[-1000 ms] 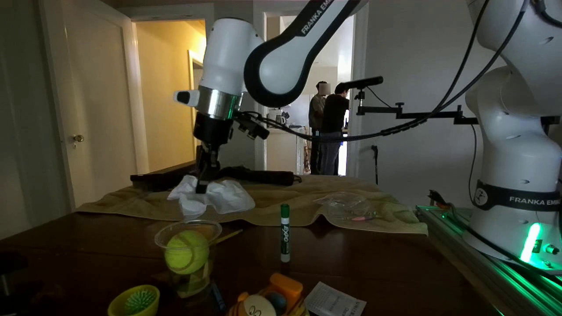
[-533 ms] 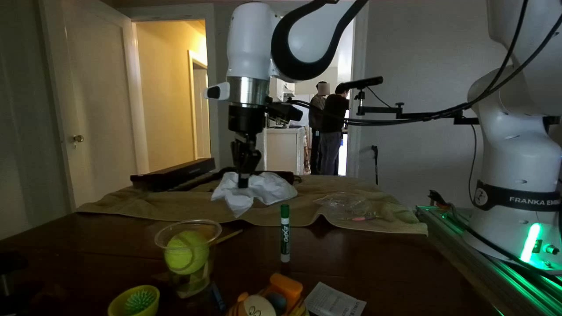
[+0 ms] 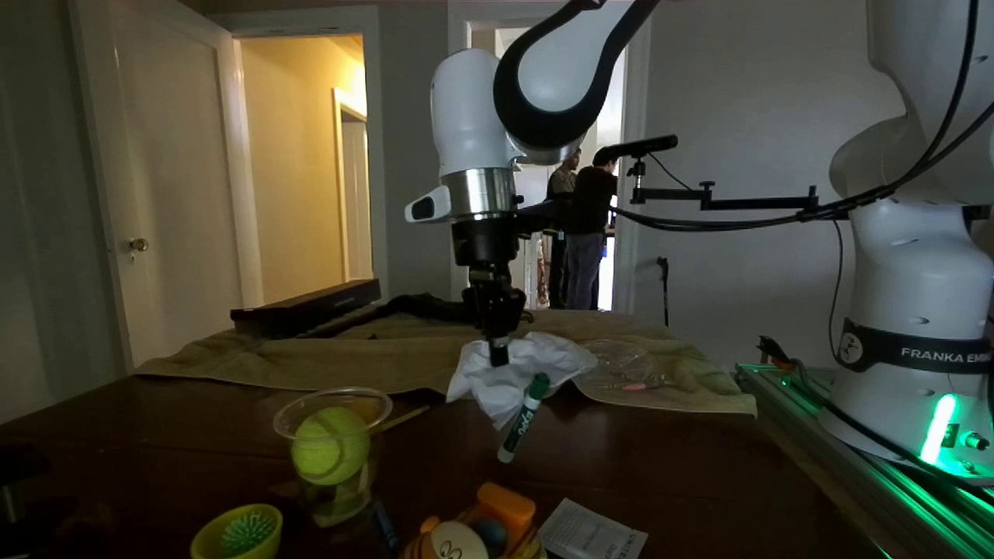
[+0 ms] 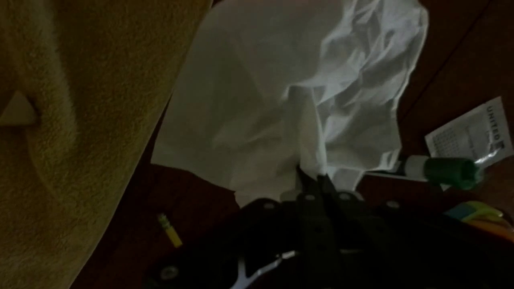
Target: Use the paper towel to wipe the table
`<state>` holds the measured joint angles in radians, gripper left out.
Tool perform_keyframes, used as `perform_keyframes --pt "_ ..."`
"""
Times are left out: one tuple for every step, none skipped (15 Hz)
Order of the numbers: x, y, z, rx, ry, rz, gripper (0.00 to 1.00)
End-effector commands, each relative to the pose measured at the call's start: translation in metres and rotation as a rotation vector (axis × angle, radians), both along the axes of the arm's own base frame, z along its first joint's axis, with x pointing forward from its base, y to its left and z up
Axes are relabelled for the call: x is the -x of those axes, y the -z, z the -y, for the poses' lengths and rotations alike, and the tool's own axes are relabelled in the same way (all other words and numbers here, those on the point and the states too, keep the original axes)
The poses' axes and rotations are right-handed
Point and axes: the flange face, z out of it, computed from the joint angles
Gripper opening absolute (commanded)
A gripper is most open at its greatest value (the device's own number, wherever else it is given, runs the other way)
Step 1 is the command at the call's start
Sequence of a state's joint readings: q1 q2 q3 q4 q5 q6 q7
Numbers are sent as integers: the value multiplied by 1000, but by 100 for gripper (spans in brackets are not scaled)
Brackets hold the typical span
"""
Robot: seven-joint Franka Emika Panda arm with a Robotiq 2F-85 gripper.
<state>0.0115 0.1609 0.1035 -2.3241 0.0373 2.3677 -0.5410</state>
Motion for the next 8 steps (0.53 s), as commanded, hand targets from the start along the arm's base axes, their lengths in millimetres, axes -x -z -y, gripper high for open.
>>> perform_keyframes --pt "16 8 19 -18 25 -85 1" --pt "18 13 25 -14 30 -114 1" --pt "20 18 30 -13 35 -145 1" --pt "21 23 34 -6 43 -164 1" --pt "21 27 38 -2 44 -181 1" --pt "20 31 41 5 45 -181 1" --pt "18 36 44 8 45 -191 1" --pt "16 43 46 17 40 -196 1"
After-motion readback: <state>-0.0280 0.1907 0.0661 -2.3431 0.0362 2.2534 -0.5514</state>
